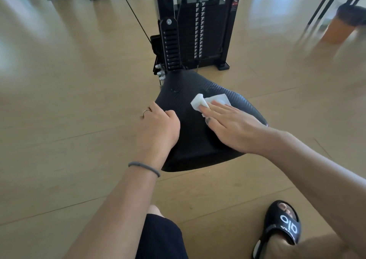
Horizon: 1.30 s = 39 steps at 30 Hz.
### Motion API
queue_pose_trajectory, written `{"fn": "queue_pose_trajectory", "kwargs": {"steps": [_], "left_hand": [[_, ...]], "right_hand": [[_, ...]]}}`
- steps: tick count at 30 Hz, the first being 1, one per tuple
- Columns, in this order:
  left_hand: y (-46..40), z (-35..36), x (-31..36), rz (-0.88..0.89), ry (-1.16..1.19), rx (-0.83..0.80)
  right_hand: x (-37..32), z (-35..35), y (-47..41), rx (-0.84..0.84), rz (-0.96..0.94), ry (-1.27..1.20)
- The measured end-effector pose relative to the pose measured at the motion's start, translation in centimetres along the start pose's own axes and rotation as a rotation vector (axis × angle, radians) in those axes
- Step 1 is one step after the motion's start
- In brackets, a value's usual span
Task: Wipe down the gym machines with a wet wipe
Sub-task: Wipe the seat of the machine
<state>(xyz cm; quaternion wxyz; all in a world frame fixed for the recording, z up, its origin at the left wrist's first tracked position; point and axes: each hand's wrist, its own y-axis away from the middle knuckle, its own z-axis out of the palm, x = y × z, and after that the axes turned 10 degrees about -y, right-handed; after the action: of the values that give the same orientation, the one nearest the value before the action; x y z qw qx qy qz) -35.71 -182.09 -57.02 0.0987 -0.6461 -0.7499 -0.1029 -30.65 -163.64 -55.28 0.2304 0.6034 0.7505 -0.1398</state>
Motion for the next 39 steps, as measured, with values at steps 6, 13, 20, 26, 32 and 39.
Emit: {"fn": "queue_pose_trajectory", "kwargs": {"steps": [6,13,20,26,32,39], "left_hand": [[0.2,0.2,-0.1,0.032,-0.048,0.043],[-0.1,0.6,-0.2,0.046,-0.051,0.062],[0.0,0.5,0.2,-0.009,-0.043,0.058],[0.1,0.2,0.6,-0.048,-0.013,0.055],[0.3,-0.2,0.4,-0.087,0.040,0.035],[0.8,-0.9,1.0,-0.125,0.025,0.015]], "right_hand": [[0.5,-1.0,-4.2,-0.070,0.147,-0.007],[-1.5,1.0,-1.2,0.040,0.024,0.027],[-1.6,-0.4,-0.9,-0.130,-0.098,0.053],[-1.3,-0.6,-10.4,-0.203,-0.168,0.084],[3.4,-2.8,-14.9,-0.206,-0.024,0.061],[6.1,-5.2,-6.2,-0.292,-0.116,-0.068]]}}
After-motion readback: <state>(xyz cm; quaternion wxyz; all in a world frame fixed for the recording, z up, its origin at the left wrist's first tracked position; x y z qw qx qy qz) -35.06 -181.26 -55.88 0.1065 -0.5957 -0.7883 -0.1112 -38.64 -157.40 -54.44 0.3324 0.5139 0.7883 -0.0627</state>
